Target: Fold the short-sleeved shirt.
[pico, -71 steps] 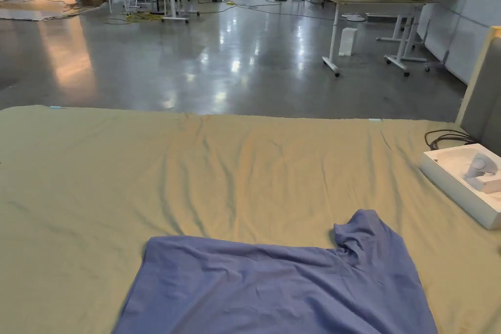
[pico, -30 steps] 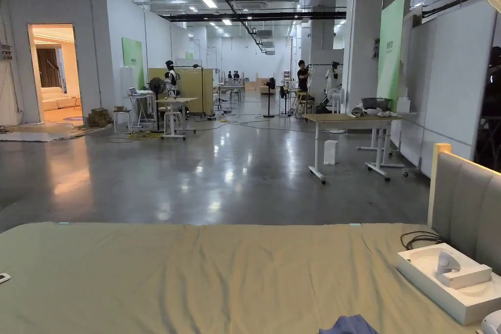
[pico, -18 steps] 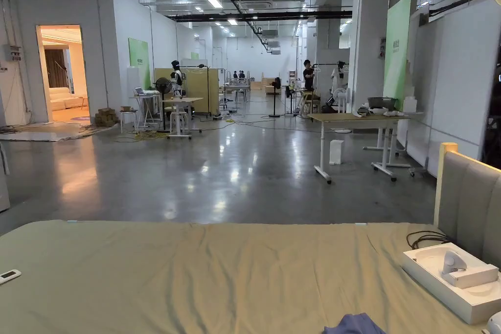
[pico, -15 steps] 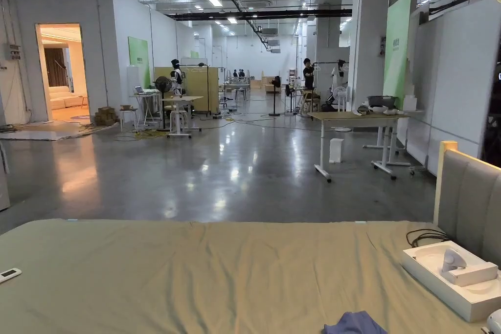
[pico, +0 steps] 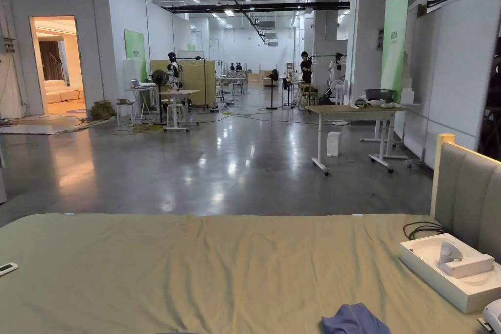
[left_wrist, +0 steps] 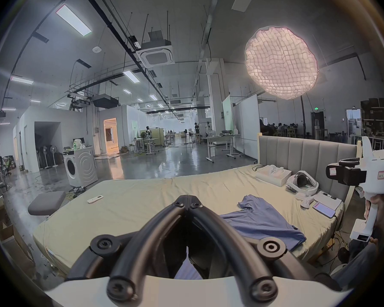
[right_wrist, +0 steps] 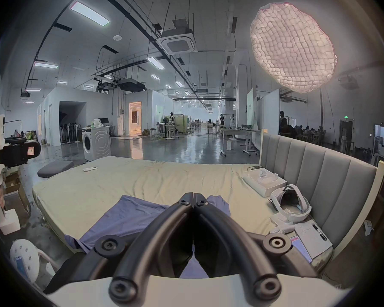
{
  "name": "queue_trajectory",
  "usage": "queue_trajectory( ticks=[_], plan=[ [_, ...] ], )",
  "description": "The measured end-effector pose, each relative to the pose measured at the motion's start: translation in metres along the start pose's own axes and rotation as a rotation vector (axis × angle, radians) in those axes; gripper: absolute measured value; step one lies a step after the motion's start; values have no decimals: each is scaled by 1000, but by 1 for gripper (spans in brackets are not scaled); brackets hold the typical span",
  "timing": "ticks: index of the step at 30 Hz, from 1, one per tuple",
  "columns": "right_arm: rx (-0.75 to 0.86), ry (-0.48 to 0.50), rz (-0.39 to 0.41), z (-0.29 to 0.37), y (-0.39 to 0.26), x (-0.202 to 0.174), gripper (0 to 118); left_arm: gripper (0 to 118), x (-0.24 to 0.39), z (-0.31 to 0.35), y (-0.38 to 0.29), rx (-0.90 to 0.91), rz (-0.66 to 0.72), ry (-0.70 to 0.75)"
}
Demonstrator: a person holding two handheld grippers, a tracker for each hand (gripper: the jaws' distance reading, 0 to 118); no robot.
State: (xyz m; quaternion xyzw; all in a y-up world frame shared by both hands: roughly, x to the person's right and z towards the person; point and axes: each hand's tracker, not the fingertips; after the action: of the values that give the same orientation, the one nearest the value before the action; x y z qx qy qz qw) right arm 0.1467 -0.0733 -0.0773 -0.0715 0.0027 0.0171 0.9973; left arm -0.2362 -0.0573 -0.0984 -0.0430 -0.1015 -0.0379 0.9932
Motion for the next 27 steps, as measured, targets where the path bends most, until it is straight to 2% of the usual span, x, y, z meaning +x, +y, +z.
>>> queue_trajectory(
  ticks=[10, 13, 14, 15, 16, 18, 19, 22, 24, 27],
  plan=[
    [17, 4, -2, -4, 0, -3, 0, 1, -2, -13, -5, -36, 26, 1],
    [9, 8, -7, -8, -2, -3, 0, 8, -6, -31, -4, -103, 24, 74],
    [0, 11, -11, -10, -3, -2, 0, 13, -10, -42, -5, -140, 31, 69],
    [-8, 16, -16, -12, -5, -2, 0, 25, -16, -53, -8, -146, 37, 55],
    [-14, 20, -20, -13, -7, -2, 0, 42, -20, -66, -10, -178, 59, 40],
    [-34, 17, -18, -18, -13, -2, 0, 84, -31, -94, -19, -231, 102, 5],
    [-56, 11, -12, -23, -17, -2, 0, 90, -36, -113, -25, -277, 117, -6],
    [-94, 8, -10, -29, -27, -2, 0, 91, -51, -165, -44, -350, 162, -26],
    [-117, 12, -29, -34, -33, 0, 0, 94, -54, -205, -59, -406, 143, -18],
    [-172, 5, -47, -45, -41, 2, 0, 95, -70, -277, -87, -562, 183, -82]
  ],
)
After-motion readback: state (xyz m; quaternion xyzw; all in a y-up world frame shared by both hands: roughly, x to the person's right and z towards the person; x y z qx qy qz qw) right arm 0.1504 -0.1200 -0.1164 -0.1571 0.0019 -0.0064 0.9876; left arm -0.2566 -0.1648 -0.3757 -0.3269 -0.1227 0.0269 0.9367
